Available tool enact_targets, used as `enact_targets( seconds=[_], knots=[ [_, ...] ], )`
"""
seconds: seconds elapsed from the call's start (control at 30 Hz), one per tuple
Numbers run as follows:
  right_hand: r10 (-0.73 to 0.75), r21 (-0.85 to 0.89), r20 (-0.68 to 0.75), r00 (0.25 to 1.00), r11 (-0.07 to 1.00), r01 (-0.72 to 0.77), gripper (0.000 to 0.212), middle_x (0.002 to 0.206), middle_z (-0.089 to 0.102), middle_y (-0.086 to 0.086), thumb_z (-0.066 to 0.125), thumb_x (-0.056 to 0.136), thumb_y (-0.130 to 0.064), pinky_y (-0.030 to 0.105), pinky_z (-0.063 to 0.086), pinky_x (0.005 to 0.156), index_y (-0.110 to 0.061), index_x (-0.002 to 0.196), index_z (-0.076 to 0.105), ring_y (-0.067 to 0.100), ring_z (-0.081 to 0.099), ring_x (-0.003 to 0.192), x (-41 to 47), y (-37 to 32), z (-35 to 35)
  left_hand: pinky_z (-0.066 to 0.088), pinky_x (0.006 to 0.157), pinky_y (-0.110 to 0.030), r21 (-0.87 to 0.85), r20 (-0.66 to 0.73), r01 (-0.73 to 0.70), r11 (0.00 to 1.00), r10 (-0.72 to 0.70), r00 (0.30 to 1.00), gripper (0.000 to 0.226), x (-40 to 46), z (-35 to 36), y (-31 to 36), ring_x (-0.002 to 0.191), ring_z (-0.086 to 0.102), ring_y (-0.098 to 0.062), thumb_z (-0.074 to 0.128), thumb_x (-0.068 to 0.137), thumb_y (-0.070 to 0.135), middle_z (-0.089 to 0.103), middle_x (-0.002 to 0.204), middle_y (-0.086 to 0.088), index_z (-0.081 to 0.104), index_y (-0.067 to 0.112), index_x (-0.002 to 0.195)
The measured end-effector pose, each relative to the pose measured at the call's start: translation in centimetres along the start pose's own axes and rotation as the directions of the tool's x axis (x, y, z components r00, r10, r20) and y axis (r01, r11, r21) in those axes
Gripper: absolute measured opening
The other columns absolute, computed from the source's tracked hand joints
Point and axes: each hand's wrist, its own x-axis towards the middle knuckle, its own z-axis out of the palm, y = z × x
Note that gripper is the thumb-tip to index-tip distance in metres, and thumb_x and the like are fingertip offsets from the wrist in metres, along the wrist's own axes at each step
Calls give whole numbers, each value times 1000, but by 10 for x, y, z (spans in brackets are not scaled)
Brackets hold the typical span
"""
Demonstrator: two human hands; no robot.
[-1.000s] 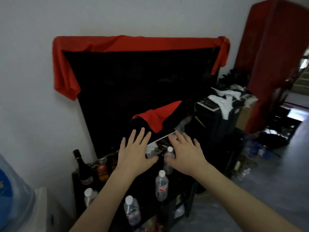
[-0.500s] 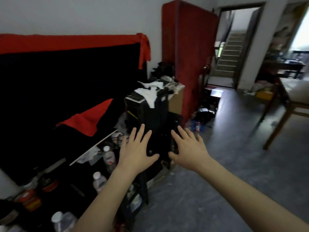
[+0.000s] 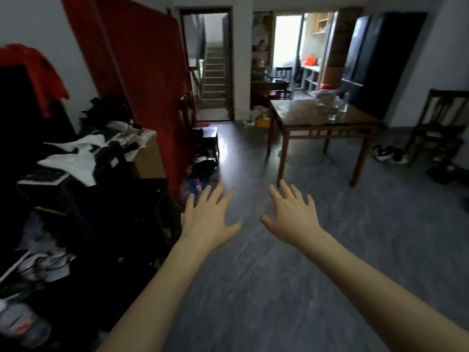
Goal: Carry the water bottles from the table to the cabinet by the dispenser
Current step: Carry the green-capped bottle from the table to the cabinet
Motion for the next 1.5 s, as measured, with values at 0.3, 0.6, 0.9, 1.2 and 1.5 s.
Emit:
enact_targets(
  seconds=[0.3,0.6,0.9,1.2,1.5],
  knots=[
    [196,15,-33,980,981,-195,80,168,3,2,46,93,-57,56,12,121,-25,159,13,26,6,154,-16,26,-8,6,126,-51,-26,-40,-173,985,172,984,77,25,5,33,157,0,-21,46,94,64,-9,170,5,17,34,160],
    [233,21,11,973,972,-233,79,168,3,3,45,94,-56,56,10,122,-23,159,13,26,5,154,-10,8,5,5,126,-51,-36,-22,-200,979,199,980,78,30,14,9,157,0,-23,44,96,64,-9,170,3,12,34,161],
    [196,25,-4,981,980,-195,78,168,4,4,47,94,-52,56,11,121,-22,158,15,26,6,154,6,-29,19,7,126,-51,-44,-21,-172,984,172,985,80,36,26,-28,157,0,-22,44,95,65,-11,170,3,10,35,161],
    [189,35,-12,982,981,-188,79,168,6,4,47,94,-54,55,13,121,-21,158,15,26,8,153,57,-28,23,6,126,-51,-58,-12,-163,985,163,987,78,77,30,-38,157,-1,-22,44,96,62,-10,170,2,10,33,161],
    [143,58,-29,989,988,-141,77,168,7,4,47,94,-53,56,14,121,-21,158,17,26,8,153,152,4,17,6,126,-51,-45,-23,-140,989,140,990,78,173,30,-24,157,-1,-21,46,95,62,-8,170,3,14,33,160]
  ],
)
